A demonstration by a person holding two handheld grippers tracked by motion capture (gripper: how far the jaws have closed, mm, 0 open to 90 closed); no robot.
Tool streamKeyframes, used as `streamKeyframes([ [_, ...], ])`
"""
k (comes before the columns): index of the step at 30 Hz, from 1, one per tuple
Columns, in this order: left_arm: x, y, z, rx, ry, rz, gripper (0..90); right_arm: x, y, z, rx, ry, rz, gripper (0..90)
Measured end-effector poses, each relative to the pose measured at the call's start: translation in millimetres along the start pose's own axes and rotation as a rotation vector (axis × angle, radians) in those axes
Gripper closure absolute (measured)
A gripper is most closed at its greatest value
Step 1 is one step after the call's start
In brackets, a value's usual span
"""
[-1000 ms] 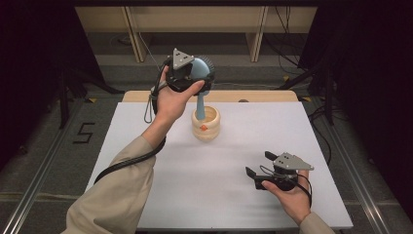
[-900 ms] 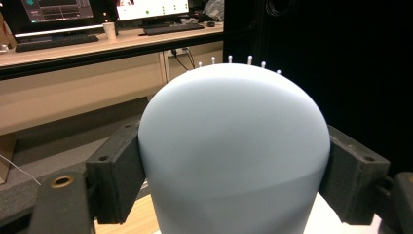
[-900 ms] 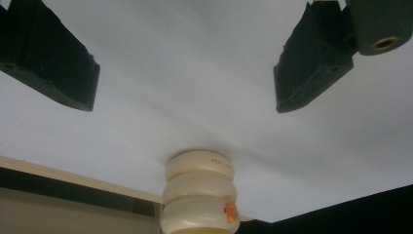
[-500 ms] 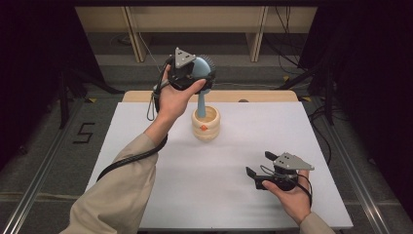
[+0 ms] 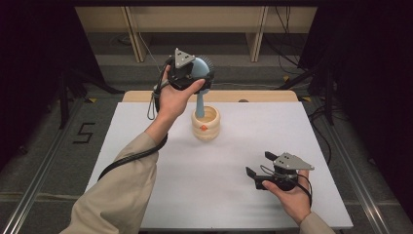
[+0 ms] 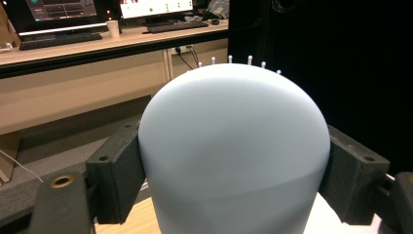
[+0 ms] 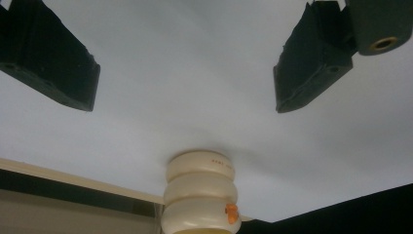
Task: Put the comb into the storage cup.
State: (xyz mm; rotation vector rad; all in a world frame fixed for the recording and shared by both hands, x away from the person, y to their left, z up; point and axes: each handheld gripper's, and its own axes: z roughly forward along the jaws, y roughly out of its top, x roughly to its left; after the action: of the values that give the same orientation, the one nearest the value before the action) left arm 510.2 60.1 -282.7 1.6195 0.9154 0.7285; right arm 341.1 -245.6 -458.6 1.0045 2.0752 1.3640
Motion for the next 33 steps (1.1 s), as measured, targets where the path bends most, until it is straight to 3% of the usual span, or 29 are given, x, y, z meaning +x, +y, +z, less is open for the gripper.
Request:
streamKeyframes([
  [33, 0.2, -7.2, 9.1, 0.004, -0.013, 0.006, 20.2, 1.4, 1.0, -1.4, -0.004, 0.005, -0.009, 10.8],
])
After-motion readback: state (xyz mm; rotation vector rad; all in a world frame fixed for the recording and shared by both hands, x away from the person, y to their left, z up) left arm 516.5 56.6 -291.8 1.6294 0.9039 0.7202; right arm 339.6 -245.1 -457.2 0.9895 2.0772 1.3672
